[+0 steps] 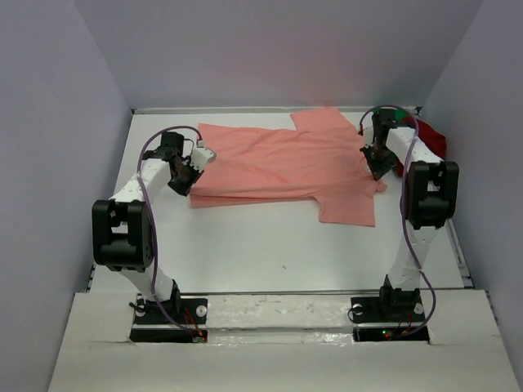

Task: Fold and stack the t-shirts
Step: Fold the flattened tshirt in 1/3 of the way

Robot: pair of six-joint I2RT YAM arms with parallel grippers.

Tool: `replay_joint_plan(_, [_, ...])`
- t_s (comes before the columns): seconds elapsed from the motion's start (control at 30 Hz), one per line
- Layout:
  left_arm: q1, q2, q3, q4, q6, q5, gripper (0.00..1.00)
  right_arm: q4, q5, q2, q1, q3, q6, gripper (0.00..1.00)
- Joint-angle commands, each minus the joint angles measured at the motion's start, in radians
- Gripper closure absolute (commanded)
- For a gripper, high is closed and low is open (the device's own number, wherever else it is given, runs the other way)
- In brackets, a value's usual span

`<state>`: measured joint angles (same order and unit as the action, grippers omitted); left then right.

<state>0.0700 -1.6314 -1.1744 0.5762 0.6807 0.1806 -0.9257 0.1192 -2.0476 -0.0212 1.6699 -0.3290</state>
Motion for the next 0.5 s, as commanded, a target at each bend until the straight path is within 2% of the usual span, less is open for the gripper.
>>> replay_joint_plan(0.0, [-0.006,-0.015,-0.05,0.001,-0.02,-0.003,1.0,-0.009,0.043,-0.046,-0.017,0.08,-0.024,1.0])
replay_joint_plan(0.47, [0.027,-0.13,-0.077,-0.059,-0.059,-0.072,1.0,-0.028,0.043,-0.141,-0.017,0.143,-0.028,1.0])
